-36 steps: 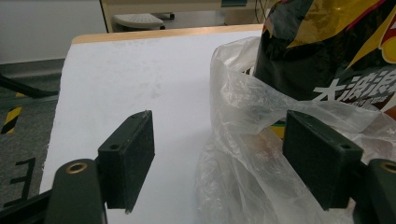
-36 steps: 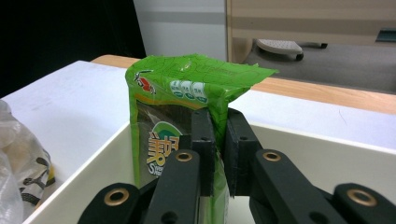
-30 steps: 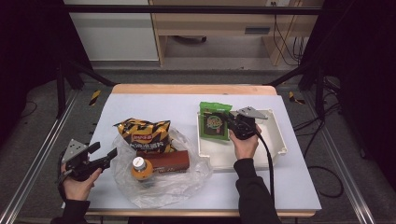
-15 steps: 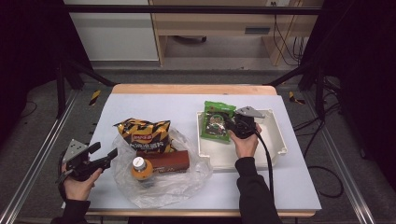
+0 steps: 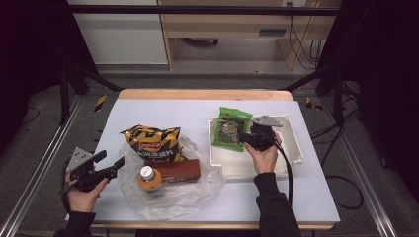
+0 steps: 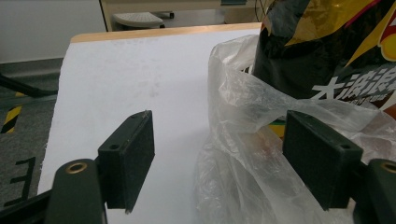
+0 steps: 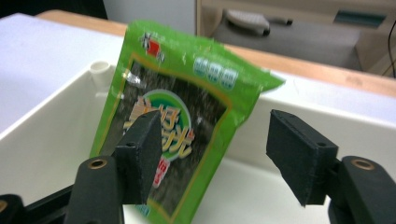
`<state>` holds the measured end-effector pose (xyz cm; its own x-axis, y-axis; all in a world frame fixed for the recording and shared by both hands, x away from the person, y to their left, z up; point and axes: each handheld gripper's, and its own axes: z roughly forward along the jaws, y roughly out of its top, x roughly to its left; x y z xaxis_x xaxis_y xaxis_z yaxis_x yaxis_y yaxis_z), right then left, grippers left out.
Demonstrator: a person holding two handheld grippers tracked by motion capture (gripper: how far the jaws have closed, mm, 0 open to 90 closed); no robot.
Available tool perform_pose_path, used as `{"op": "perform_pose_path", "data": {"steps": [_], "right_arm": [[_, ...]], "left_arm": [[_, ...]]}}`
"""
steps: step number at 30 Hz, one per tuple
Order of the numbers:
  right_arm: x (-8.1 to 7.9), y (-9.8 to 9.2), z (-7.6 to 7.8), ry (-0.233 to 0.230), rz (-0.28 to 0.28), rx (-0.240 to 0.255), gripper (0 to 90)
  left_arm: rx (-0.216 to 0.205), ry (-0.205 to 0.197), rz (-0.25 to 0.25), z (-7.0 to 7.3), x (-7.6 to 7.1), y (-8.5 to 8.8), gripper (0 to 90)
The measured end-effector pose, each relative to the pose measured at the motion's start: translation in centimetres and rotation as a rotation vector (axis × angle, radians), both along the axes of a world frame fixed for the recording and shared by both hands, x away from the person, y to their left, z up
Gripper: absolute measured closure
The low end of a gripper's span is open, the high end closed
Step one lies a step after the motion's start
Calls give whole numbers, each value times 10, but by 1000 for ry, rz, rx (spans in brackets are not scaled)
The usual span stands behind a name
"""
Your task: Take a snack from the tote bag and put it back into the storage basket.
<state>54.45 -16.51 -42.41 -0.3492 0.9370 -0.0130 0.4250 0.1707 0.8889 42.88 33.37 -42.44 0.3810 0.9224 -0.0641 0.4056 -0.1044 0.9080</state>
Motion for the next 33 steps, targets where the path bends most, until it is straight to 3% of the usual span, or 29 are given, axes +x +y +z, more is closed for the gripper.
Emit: {"op": "perform_pose_path", "data": {"steps": [3, 5, 6, 7, 9, 12, 13, 24, 33], "right_arm": [[-4, 0, -4, 9, -13, 20, 444], [-5, -1, -8, 40, -23, 33, 475], [-5, -2, -11, 46, -30, 26, 517], [-6, -3, -16, 55, -15, 49, 620], [-6, -4, -18, 71, -11, 50, 640], [-3, -4, -26, 95, -16, 32, 728], [0, -4, -30, 111, -12, 48, 771], [2, 1, -32, 103, 5, 38, 791], [-5, -3, -19, 45, -9, 58, 628]], "left_arm": [[0, -2, -3, 1, -1, -1, 247], [-1, -3, -3, 1, -1, -1, 246], [0, -3, -3, 1, -1, -1, 247], [2, -2, -4, 1, -1, -1, 246], [3, -1, -5, 1, 0, -1, 246], [3, 1, -3, 0, 0, -1, 247], [3, 2, -3, 0, 0, -1, 247], [-2, -1, -4, 0, 0, 0, 247], [-2, -5, -5, 2, -1, -1, 247]]}}
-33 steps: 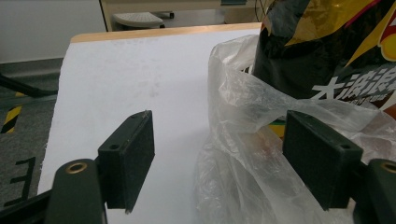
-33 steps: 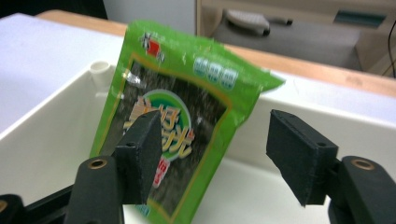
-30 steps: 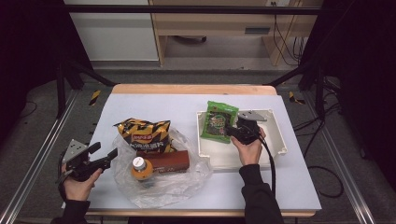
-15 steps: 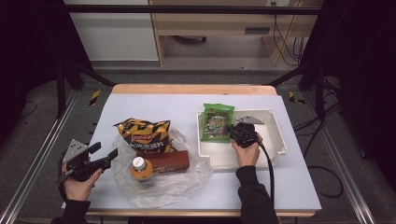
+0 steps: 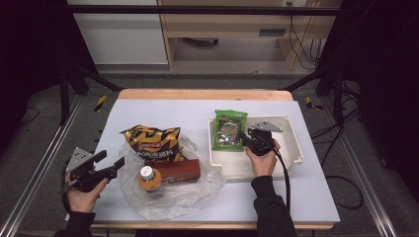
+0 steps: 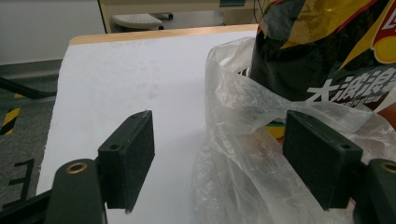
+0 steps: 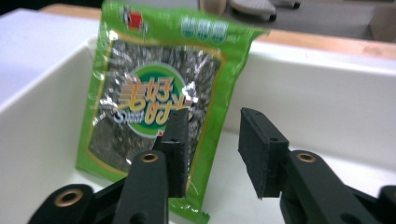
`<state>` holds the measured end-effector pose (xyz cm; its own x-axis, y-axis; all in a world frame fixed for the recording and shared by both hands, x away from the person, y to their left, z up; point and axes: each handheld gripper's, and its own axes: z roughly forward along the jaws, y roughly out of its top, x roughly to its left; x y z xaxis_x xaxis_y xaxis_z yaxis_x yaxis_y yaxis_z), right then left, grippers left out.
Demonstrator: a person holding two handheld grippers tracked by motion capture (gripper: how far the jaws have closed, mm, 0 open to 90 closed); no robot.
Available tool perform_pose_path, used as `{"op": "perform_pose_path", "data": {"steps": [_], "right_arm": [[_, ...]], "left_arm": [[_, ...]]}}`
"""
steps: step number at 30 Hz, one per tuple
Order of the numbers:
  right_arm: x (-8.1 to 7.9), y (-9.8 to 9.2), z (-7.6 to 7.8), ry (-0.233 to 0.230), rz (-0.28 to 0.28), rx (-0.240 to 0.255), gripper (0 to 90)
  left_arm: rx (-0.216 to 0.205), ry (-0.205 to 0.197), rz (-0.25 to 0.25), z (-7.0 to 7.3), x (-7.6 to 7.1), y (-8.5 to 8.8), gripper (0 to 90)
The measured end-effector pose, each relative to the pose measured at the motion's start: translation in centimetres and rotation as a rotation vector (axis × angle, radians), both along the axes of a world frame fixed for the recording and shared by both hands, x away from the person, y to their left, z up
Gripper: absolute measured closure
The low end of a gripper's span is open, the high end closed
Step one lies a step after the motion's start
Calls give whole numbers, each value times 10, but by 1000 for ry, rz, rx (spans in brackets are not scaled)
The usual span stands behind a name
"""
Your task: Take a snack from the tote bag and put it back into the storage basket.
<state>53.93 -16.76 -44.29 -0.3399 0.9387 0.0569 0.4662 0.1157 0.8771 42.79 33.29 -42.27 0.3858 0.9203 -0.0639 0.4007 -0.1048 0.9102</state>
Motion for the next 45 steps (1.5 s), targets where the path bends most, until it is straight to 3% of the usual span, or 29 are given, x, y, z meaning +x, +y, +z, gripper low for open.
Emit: {"op": "perform_pose_path", "data": {"steps": [8, 24, 31, 45], "right_arm": [[-17, -8, 20, -71, 14, 33, 527], [-69, 1, 55, -180, 137, 124, 342], [-81, 22, 65, -200, 220, 131, 316], [-82, 98, 70, -190, 405, 145, 307]], "left_arm": [[-7, -20, -2, 6, -3, 0, 247], [-18, -56, -27, 18, -11, -7, 254], [-18, -69, -43, 21, -13, -11, 258], [-10, -53, -32, 17, -11, -8, 258]]}}
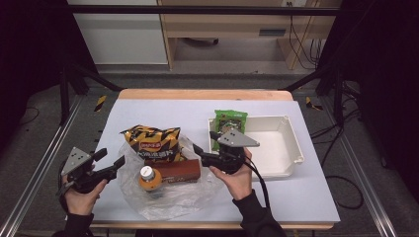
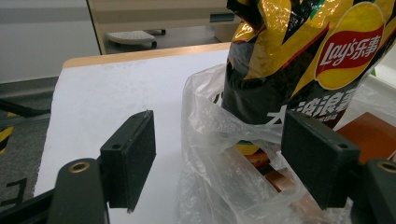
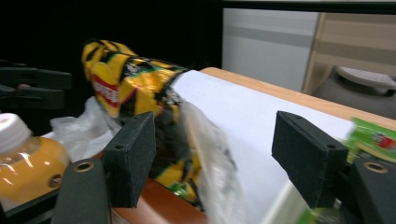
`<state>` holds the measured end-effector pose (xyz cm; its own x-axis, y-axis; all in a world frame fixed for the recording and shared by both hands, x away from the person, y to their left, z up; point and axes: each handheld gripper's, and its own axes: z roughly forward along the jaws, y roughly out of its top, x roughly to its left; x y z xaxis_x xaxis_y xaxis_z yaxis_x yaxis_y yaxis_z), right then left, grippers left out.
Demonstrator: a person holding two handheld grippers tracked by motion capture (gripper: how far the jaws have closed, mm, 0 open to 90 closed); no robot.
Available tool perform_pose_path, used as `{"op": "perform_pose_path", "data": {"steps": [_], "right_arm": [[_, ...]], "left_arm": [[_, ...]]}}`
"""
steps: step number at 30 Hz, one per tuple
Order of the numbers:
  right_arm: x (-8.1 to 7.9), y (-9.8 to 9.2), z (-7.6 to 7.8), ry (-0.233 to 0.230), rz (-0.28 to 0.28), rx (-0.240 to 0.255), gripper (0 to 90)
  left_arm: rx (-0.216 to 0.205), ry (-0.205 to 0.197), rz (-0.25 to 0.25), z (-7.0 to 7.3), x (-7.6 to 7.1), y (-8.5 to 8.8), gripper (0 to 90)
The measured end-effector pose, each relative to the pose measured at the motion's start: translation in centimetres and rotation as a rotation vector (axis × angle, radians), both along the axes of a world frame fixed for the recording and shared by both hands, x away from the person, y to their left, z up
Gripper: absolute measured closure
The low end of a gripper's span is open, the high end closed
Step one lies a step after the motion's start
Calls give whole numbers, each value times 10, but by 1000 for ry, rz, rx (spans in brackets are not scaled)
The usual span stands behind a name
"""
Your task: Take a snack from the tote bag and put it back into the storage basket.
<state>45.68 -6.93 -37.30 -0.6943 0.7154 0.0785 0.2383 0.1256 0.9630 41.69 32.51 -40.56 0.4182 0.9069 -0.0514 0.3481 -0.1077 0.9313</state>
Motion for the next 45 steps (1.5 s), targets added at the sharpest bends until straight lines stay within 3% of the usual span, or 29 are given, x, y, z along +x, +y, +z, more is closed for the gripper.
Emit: {"op": "perform_pose_path", "data": {"steps": [10, 20, 30, 35, 37, 38, 39, 45], "right_arm": [[3, 33, 5, 12, 73, 15, 284], [13, 64, 1, 30, 129, -23, 249], [30, 79, -11, 73, 121, -42, 268], [35, 85, -15, 87, 140, -27, 371], [36, 86, -16, 72, 135, -41, 437], [37, 86, -17, 68, 126, -54, 514], [37, 86, -17, 68, 126, -54, 514], [39, 81, -15, 53, 122, -86, 783]], "left_arm": [[2, 8, 5, -3, 2, 2, 257], [10, 13, 12, -6, 3, 4, 257], [21, 31, 13, -11, 4, 5, 273], [33, 47, 5, -14, 6, 3, 293], [36, 48, -1, -15, 6, 3, 313], [36, 52, -4, -15, 7, 2, 331], [37, 55, -8, -15, 7, 2, 331], [37, 79, -42, -17, 7, -1, 445]]}}
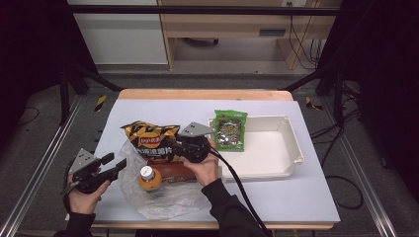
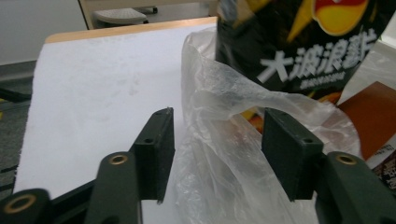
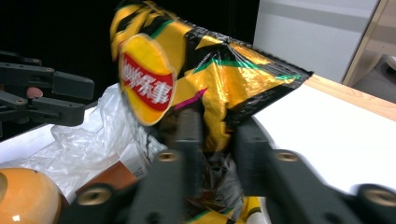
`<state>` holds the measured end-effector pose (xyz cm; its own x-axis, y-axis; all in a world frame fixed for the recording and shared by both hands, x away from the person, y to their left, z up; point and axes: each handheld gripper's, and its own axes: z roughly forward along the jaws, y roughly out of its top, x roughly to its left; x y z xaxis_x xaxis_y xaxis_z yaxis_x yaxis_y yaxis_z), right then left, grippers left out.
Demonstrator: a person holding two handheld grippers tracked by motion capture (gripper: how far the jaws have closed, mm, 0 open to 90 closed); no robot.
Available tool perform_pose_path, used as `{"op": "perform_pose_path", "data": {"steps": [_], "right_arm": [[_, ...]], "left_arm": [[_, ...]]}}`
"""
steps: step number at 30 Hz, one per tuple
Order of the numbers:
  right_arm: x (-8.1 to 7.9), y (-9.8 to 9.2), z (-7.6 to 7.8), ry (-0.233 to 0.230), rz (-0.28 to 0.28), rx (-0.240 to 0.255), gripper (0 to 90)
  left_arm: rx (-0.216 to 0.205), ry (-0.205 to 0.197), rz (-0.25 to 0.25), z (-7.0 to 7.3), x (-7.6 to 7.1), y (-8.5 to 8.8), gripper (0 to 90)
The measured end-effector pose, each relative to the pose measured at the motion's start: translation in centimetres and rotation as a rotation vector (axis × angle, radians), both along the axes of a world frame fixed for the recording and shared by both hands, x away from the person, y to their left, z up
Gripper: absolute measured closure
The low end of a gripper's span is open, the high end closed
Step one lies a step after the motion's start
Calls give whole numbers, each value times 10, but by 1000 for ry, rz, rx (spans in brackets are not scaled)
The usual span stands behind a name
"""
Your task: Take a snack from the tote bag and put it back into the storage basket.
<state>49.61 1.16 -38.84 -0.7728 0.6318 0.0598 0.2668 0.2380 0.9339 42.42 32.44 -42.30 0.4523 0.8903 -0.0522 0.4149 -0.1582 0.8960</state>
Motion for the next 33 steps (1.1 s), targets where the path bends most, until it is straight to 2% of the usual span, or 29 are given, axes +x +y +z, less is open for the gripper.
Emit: {"op": "perform_pose_path", "data": {"steps": [7, 15, 24, 33], "right_arm": [[0, 0, -1, -6, 18, -5, 881], [-5, -1, 5, -47, 29, 16, 899], [-14, -9, 29, -83, 60, 72, 899], [-21, -22, 58, -120, 60, 92, 900]], "left_arm": [[6, 13, -10, -2, 1, -1, 487], [6, 12, -3, -2, 1, -1, 478], [12, 11, 1, -2, 1, -2, 457], [15, 9, 5, -2, 2, -2, 437]]}}
